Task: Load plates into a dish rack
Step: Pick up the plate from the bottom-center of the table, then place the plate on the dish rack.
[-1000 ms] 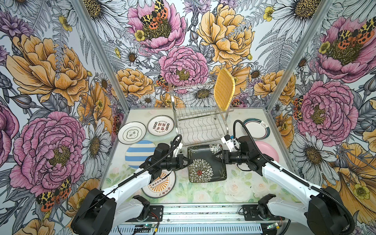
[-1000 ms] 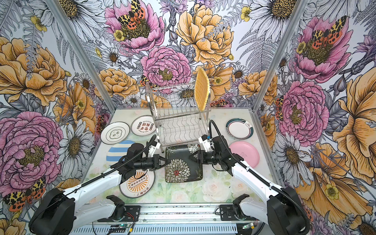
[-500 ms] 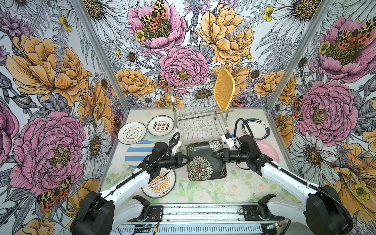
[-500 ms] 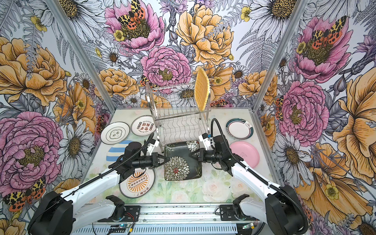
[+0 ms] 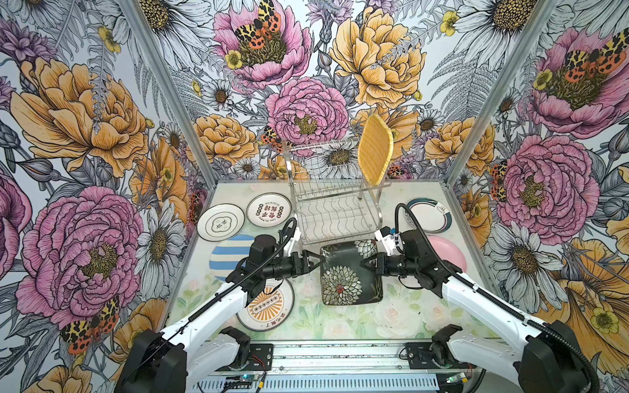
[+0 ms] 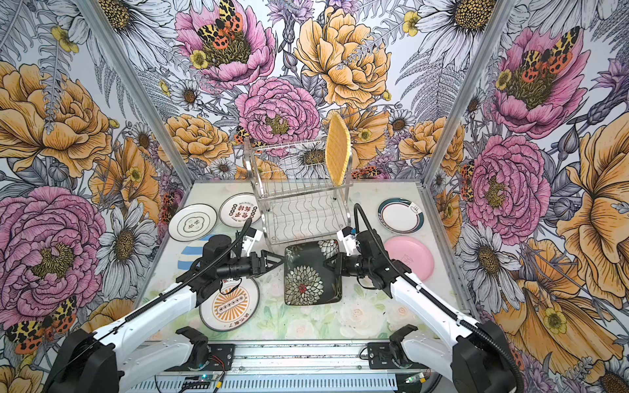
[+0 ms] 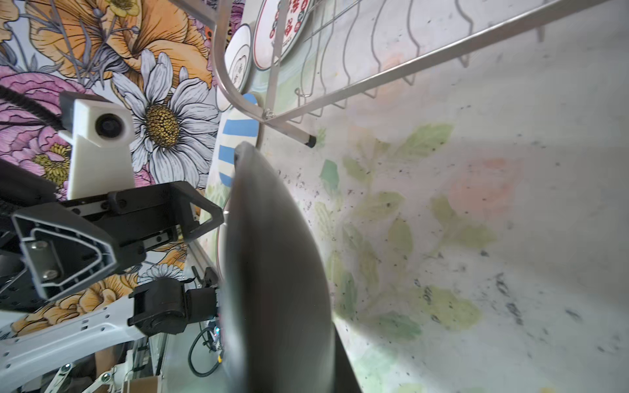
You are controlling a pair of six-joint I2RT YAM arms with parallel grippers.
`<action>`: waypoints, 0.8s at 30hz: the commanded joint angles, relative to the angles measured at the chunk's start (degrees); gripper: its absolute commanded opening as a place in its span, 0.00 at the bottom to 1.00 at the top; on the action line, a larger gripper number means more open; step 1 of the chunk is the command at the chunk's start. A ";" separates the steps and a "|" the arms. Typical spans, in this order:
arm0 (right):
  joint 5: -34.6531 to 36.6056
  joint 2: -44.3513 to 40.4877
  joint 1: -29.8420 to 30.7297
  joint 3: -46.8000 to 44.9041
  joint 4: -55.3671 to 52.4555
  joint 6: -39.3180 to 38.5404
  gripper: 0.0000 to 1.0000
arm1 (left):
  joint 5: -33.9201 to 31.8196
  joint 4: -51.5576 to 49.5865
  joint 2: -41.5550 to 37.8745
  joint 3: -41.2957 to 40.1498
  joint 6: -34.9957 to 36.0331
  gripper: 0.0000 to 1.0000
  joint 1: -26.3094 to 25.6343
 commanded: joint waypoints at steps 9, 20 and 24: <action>19.48 -12.58 0.87 14.31 -8.68 -6.27 0.00 | -9.27 -4.30 -0.05 1.97 3.80 0.95 0.70; 31.85 -13.79 3.54 31.03 -15.94 -12.02 0.00 | -16.52 -3.97 2.89 3.80 5.73 0.98 -1.56; 37.50 -11.62 5.18 38.14 -15.72 -14.31 0.00 | -16.99 -2.53 4.89 4.33 5.56 0.99 -2.33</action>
